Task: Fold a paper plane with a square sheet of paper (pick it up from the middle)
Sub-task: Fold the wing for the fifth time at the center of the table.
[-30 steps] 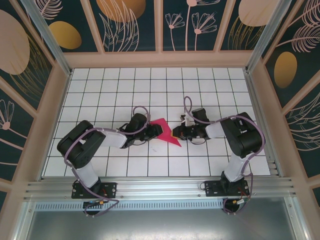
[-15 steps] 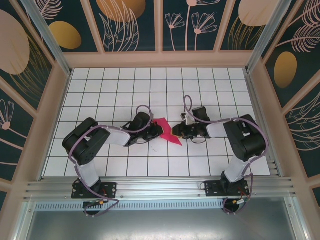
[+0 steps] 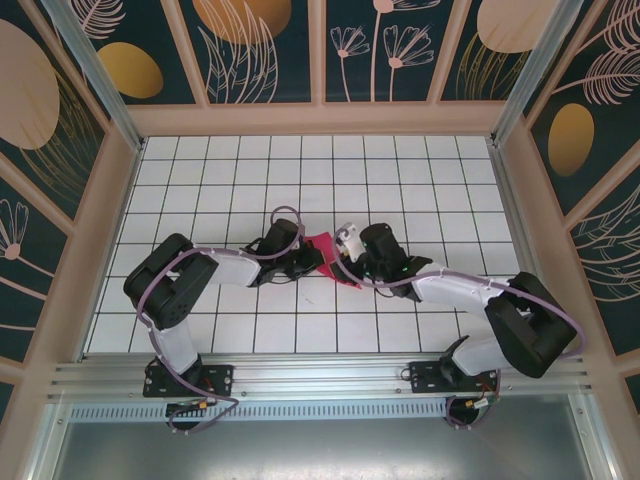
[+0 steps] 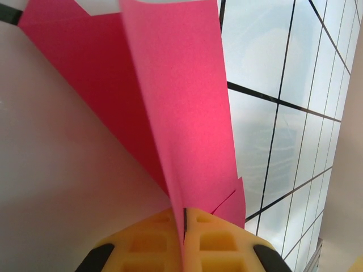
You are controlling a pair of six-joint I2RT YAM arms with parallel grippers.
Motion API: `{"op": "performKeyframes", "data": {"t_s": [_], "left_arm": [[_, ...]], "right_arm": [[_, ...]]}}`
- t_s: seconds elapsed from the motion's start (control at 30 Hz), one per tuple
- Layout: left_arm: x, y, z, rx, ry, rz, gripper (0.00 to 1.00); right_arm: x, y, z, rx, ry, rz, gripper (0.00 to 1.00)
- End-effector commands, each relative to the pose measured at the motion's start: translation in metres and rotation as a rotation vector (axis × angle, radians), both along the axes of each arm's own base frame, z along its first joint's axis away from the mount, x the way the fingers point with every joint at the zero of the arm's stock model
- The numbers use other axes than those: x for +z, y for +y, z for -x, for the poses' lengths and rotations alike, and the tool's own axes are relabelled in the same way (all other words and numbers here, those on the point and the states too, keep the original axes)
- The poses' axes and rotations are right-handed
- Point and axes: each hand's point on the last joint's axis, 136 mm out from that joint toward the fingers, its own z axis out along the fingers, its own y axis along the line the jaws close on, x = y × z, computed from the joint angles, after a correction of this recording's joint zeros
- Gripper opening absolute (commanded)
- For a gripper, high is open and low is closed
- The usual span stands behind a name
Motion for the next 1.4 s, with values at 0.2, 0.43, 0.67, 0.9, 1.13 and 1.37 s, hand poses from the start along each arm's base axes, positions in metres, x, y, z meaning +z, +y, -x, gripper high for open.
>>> {"op": "performKeyframes", "data": {"t_s": [0.2,0.43,0.67,0.9,1.13,1.37], "left_arm": [[0.009,-0.007,-0.001,-0.020,0.027,0.057,0.00],[0.012,-0.008,-0.003,-0.022,0.029,0.064,0.00],[0.010,-0.008,-0.003,-0.019,0.034,0.063,0.00],[0.010,-0.008,-0.003,-0.019,0.033,0.063,0.00],[0.014,-0.007,-0.005,-0.009,0.020,0.061,0.12],[0.031,0.010,-0.013,0.057,-0.029,0.044,0.49]], "right_arm": [[-0.045,-0.001,0.011,0.180,-0.235,0.356,0.39],[-0.046,0.008,0.000,0.170,-0.350,0.407,0.39],[-0.050,0.005,-0.004,0.157,-0.396,0.458,0.29],[-0.050,0.005,-0.002,0.148,-0.403,0.445,0.16],[-0.047,0.006,-0.004,0.129,-0.380,0.427,0.00],[-0.034,0.021,-0.004,0.094,-0.223,0.267,0.00]]}}
